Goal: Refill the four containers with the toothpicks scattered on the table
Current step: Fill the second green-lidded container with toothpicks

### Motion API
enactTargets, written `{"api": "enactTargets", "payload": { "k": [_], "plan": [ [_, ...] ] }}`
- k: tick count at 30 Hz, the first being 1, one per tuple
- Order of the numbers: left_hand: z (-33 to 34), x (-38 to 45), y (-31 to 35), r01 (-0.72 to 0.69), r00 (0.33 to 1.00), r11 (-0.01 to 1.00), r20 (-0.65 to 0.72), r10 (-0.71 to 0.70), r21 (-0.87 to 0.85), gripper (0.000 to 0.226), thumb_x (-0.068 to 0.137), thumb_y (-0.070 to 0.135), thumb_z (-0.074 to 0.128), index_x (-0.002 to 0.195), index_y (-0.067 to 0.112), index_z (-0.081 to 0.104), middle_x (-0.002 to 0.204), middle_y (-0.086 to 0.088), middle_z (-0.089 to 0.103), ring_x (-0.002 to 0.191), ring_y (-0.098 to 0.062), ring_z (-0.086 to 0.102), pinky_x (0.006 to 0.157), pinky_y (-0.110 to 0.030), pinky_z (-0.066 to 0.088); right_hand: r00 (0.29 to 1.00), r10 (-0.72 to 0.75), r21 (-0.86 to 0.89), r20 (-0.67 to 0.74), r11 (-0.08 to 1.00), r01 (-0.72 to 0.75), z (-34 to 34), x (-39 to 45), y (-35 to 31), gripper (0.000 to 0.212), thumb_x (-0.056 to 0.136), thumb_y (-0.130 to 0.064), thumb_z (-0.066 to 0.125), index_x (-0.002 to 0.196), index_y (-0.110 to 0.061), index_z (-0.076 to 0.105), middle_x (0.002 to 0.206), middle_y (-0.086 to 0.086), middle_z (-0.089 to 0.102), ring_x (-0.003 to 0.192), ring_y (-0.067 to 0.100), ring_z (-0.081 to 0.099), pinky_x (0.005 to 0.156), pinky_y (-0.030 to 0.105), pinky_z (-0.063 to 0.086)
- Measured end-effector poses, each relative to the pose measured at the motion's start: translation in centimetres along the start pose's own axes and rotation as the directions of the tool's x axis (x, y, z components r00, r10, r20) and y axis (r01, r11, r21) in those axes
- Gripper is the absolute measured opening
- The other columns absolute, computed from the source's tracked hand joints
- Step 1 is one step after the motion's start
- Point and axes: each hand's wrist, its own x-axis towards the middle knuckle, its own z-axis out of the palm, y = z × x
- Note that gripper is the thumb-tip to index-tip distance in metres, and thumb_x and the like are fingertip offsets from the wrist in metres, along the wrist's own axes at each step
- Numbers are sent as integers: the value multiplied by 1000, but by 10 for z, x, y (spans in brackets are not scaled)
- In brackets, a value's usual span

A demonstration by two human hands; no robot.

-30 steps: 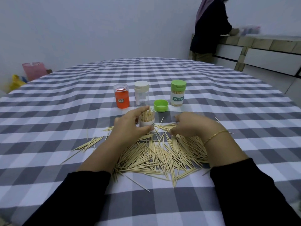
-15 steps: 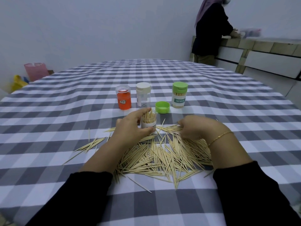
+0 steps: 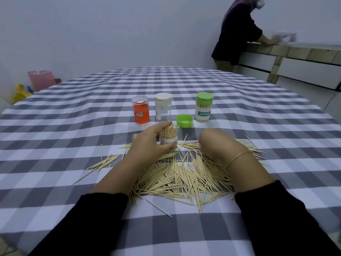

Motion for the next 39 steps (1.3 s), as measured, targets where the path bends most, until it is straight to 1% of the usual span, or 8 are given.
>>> {"api": "enactTargets", "payload": {
  "k": [3, 7, 9, 15, 24, 30, 33, 39],
  "plan": [
    [0, 0, 1, -6, 1000, 1000, -2, 6, 0, 71, 76, 40, 79, 139, 42, 45, 128, 10, 60, 119, -14, 53, 108, -45, 37, 1000, 27, 29, -5, 999, -27, -2, -1, -6, 15, 91, -8, 50, 102, -7, 61, 72, 1, 45, 76, 24, 49, 71, 30, 42],
    [1, 1, -1, 0, 1000, 1000, -1, 0, 0, 72, 75, 42, 79, 138, 44, 45, 127, 11, 60, 119, -16, 53, 107, -45, 38, 994, 74, 117, -79, 991, -64, -1, -5, -12, 19, 91, -3, 48, 106, -6, 59, 104, 10, 61, 97, 28, 57, 82, 33, 45],
    [1, 1, -2, 3, 1000, 1000, -5, -3, 0, 72, 75, 43, 79, 138, 45, 45, 127, 11, 61, 119, -18, 52, 106, -44, 39, 989, 69, 97, -130, 994, -57, 1, -5, -15, 21, 90, -3, 49, 108, -7, 59, 110, 10, 62, 103, 29, 58, 82, 33, 44],
    [1, 0, 1, -4, 1000, 1000, -11, 5, 10, 72, 75, 41, 79, 139, 42, 45, 128, 10, 60, 119, -15, 53, 107, -44, 38, 979, -22, 4, -202, 1000, 24, 10, -1, -17, 33, 87, -3, 50, 116, -13, 59, 114, 9, 60, 107, 29, 55, 81, 35, 41],
    [1, 0, -1, -2, 1000, 1000, -9, 2, 0, 72, 75, 41, 79, 138, 43, 45, 124, 11, 60, 119, -15, 53, 107, -43, 38, 966, -56, -52, -251, 998, 44, 7, -6, -20, 26, 89, -3, 46, 108, -14, 59, 112, 6, 62, 108, 28, 55, 89, 36, 36],
    [1, 0, 0, -17, 1000, 1000, -13, 17, 13, 78, 75, 41, 79, 142, 44, 39, 131, 9, 59, 118, -14, 54, 107, -43, 39, 934, -157, -206, -320, 974, 93, 13, -7, -27, 22, 90, -8, 51, 108, -13, 61, 109, 6, 62, 104, 27, 58, 78, 32, 37],
    [2, 0, 0, -12, 1000, 1000, -18, 12, 5, 85, 74, 41, 80, 144, 47, 32, 135, 8, 57, 119, -12, 53, 106, -42, 40, 926, -148, -198, -348, 977, 82, 14, -4, -27, 21, 90, -7, 50, 106, -14, 62, 106, 5, 63, 100, 27, 60, 74, 31, 32],
    [3, 1, -3, 3, 1000, 1000, -16, -3, 18, 89, 73, 43, 80, 144, 52, 27, 134, 8, 57, 121, -19, 51, 104, -43, 43, 950, -85, -74, -302, 995, 65, 12, 4, -15, 18, 91, -8, 46, 99, -18, 57, 103, 3, 62, 98, 26, 57, 81, 34, 32]
  ]
}}
